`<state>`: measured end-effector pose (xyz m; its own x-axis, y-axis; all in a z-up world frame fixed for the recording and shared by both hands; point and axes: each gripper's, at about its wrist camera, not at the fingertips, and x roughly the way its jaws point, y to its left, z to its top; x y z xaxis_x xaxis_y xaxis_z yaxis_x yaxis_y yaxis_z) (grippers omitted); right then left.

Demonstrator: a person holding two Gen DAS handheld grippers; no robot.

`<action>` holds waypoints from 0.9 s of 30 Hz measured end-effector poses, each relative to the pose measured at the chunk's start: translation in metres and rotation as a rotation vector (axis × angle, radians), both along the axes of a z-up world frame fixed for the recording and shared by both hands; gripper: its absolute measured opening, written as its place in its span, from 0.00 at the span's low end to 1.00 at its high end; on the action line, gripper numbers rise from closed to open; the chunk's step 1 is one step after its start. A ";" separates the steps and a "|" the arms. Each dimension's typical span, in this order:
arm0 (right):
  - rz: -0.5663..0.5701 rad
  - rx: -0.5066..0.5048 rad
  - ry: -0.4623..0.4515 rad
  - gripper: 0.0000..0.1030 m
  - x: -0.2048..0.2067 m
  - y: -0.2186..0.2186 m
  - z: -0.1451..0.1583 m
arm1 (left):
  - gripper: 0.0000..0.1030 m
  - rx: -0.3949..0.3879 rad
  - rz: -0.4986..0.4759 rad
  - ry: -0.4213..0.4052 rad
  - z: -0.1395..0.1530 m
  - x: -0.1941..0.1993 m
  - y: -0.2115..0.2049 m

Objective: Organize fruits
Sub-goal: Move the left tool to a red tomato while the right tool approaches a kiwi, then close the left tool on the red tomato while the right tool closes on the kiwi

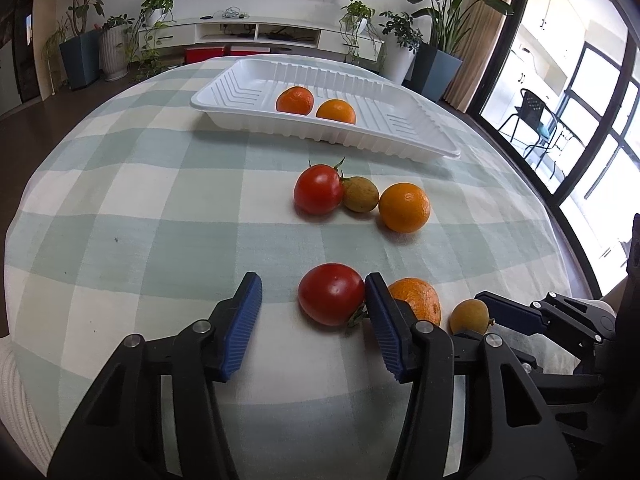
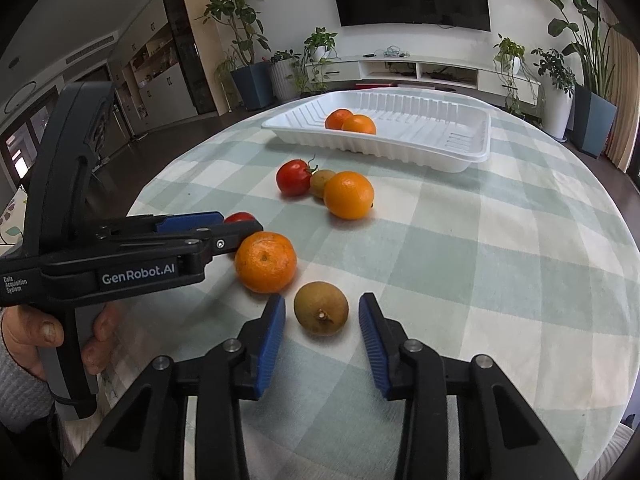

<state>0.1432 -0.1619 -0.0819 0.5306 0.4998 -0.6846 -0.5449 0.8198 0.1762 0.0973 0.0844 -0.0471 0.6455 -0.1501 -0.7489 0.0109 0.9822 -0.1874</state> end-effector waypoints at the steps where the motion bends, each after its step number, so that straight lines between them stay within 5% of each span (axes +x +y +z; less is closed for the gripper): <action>1: -0.001 0.000 0.000 0.36 0.000 0.000 0.000 | 0.46 -0.005 -0.005 0.000 0.000 -0.001 0.000; 10: -0.001 0.015 0.010 0.30 0.002 -0.002 -0.002 | 0.34 -0.034 -0.037 -0.002 -0.001 0.001 -0.003; 27: -0.017 0.057 0.033 0.30 0.006 -0.007 0.001 | 0.31 -0.069 -0.055 0.004 -0.002 -0.001 0.000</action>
